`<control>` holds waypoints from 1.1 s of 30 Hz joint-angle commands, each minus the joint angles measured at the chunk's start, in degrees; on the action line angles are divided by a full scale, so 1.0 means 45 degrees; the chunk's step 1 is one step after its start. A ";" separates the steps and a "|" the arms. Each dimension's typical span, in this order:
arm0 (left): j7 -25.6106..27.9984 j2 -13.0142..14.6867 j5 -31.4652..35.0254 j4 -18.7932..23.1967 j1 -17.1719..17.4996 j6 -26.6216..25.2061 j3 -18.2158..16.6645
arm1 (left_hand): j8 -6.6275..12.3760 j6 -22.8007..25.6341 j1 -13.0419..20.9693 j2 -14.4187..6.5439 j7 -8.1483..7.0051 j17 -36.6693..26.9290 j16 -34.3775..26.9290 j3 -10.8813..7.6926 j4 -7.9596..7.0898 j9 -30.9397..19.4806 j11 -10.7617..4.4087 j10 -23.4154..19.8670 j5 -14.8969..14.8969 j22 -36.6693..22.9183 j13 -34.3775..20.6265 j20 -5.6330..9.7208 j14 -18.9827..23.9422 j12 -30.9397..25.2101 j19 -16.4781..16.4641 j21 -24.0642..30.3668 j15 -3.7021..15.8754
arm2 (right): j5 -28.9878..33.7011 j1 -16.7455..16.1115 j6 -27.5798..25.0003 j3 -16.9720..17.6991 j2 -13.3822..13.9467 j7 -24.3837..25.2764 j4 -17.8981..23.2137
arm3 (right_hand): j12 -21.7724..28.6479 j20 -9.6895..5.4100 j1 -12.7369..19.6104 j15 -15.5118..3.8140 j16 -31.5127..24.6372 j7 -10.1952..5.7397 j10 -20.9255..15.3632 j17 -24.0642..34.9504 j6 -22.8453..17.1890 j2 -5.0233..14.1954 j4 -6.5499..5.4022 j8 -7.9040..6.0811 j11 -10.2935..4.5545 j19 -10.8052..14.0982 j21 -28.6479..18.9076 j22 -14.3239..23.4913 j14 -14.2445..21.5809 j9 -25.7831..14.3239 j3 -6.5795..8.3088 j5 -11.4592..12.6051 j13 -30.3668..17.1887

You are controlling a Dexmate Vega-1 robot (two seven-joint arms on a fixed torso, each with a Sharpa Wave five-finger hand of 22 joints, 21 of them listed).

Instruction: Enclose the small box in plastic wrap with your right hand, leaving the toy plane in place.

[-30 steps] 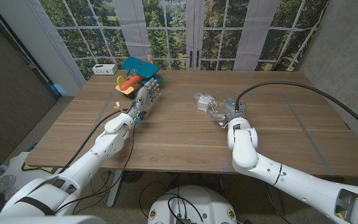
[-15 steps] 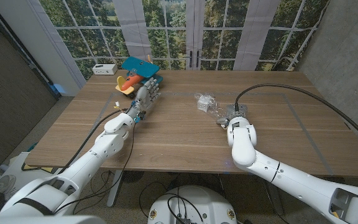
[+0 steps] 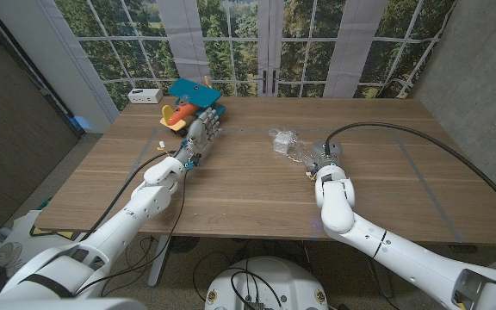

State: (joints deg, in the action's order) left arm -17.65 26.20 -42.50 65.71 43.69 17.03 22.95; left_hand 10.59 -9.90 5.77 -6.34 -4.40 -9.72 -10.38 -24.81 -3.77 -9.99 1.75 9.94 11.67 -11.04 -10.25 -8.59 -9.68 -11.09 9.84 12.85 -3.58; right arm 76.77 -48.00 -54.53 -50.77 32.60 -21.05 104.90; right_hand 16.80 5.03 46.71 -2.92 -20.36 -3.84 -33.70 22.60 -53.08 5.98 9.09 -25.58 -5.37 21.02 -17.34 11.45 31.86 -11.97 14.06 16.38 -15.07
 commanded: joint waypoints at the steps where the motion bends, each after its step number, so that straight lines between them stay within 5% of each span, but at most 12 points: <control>1: 0.0054 0.0023 -0.0009 -0.0024 -0.0001 -0.0026 -0.0021 | -0.0009 -0.1359 0.0028 0.0073 -0.0106 -0.0057 -0.0007 0.0016 0.0005 -0.0033 0.0074 0.1961 -0.0029 -0.0055 -0.0062 -0.0103 -0.1881 -0.0108 0.0289 -0.0011 -0.0042 | -0.1211 -0.0705 0.0511 0.0553 -0.0333 0.4239 -0.0322 | 0.0228 -0.0340 0.0998 -0.1866 -0.0339 0.0078 -0.0932 0.0194 -0.0759 0.0690 0.0133 -0.0361 -0.0150 0.0376 -0.0191 0.0009 0.0527 -0.0052 0.0574 -0.0140 0.0001; 8: -0.0006 -0.0019 0.0012 -0.0118 -0.0072 0.0008 0.0005 | -0.0012 -0.1363 0.0014 0.0073 -0.0094 -0.0056 -0.0005 0.0021 -0.0004 -0.0033 0.0042 0.1962 -0.0026 -0.0056 -0.0062 -0.0084 -0.1880 -0.0105 0.0293 -0.0014 -0.0047 | -0.2179 -0.1015 0.0233 0.0892 -0.0758 0.6420 -0.0342 | 0.0280 -0.0529 0.1227 -0.2026 -0.0474 0.0168 -0.1176 0.0277 -0.0805 0.0813 0.0097 -0.0404 -0.0160 0.0593 -0.0286 0.0003 0.0724 -0.0055 0.0689 -0.0266 -0.0025; 19: 0.0078 0.0084 0.0004 0.0118 0.0082 -0.0043 -0.0026 | -0.0010 -0.1358 0.0007 0.0060 -0.0104 -0.0054 0.0001 0.0016 -0.0012 -0.0033 0.0037 0.1992 -0.0021 -0.0056 -0.0061 -0.0080 -0.1886 -0.0091 0.0310 -0.0022 -0.0055 | -0.3353 -0.0713 0.0204 0.0705 -0.1111 0.8329 -0.0531 | 0.0273 -0.0557 0.1319 -0.2022 -0.0458 0.0242 -0.1235 0.0259 -0.0775 0.0840 0.0042 -0.0420 -0.0122 0.0671 -0.0325 -0.0002 0.0788 -0.0067 0.0773 -0.0377 -0.0056; 33: 0.0214 0.0237 -0.0078 0.0382 0.0343 -0.0025 -0.0147 | -0.0011 -0.1358 0.0003 0.0046 -0.0085 -0.0052 0.0003 0.0010 -0.0017 -0.0033 0.0067 0.1987 -0.0016 -0.0056 -0.0061 -0.0085 -0.1883 -0.0091 0.0310 -0.0024 -0.0071 | -0.3609 0.0562 0.0717 -0.0402 -0.0999 0.8495 -0.1237 | 0.0223 -0.0583 0.1419 -0.2039 -0.0463 0.0270 -0.1198 0.0303 -0.0706 0.0855 -0.0005 -0.0428 -0.0133 0.0682 -0.0338 -0.0009 0.0764 -0.0082 0.0832 -0.0509 -0.0088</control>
State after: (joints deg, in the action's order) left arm -17.12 26.87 -42.57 66.69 44.52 16.93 22.60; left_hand 10.59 -9.90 5.77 -6.34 -4.40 -9.72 -10.38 -24.81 -3.77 -9.99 1.75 9.94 11.68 -11.04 -10.26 -8.59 -9.68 -11.09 9.84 12.85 -3.58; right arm 62.32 -49.03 -53.35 -49.70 28.38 14.50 101.68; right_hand 17.80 2.57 52.45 -3.38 -22.28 -2.95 -38.80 23.81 -56.27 9.87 9.07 -27.19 -6.13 23.46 -18.43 11.46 34.81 -12.10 17.43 14.18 -15.32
